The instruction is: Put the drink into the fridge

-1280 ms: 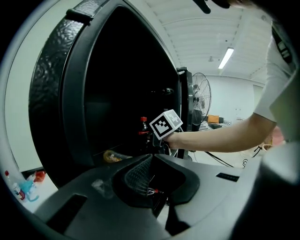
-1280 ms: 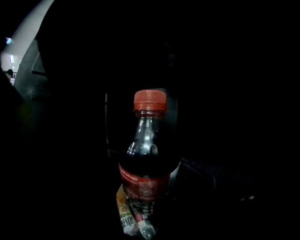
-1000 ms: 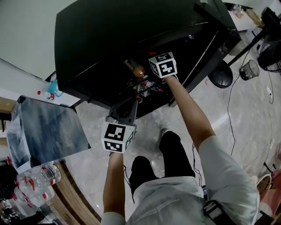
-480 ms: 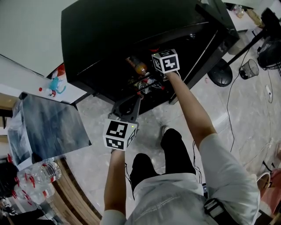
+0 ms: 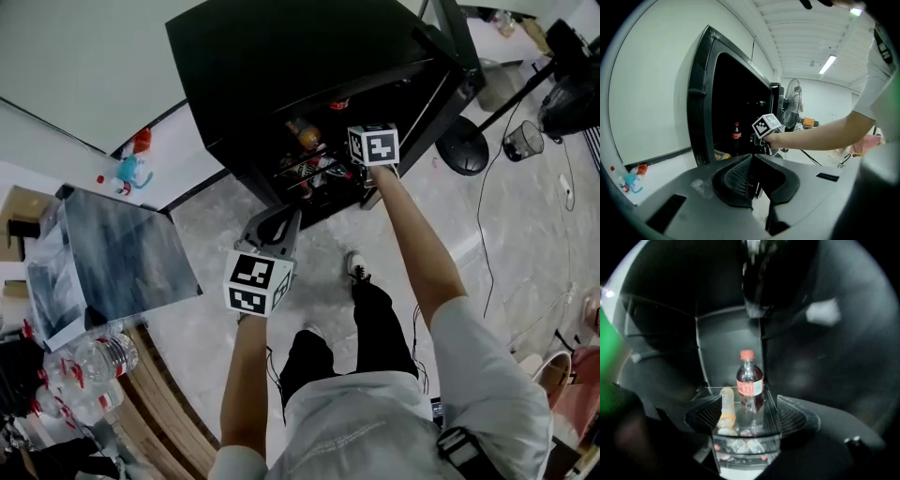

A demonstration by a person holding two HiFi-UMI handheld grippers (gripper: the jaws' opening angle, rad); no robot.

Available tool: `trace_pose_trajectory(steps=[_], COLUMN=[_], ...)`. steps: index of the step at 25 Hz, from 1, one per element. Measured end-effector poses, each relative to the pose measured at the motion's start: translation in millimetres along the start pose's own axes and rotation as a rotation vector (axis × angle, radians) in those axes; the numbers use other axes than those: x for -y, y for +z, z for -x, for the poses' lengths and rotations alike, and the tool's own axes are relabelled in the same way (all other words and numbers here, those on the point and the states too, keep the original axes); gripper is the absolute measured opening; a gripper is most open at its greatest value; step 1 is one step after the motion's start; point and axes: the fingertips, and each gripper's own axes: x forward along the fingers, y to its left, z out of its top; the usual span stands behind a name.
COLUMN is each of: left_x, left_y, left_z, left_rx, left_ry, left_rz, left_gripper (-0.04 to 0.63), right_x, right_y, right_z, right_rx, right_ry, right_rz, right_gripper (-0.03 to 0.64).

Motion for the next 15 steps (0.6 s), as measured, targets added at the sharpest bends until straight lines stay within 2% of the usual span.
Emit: trace_pose_trajectory(steps=[5,10,15], left_x=[5,11,16], left_y=[16,48,76], left_z=[38,82,121], left_rx=[-0.014,0.003,0.030], left_ry=[0.000,0.015,0.021], left_rz=[-0.013,-0.045,-0.080], left_gripper=[0.015,0.015,0.015], right_x=[-6,-18,-40], right_y=[6,23,40], right_z=[69,148,229], right_rx=[-0.003,0.031,0.075], right_ry=[-0.044,-0.080,-0.077], right_rz=[-0.014,0.054,0.093], right_gripper=[0.347,0.240,0.174])
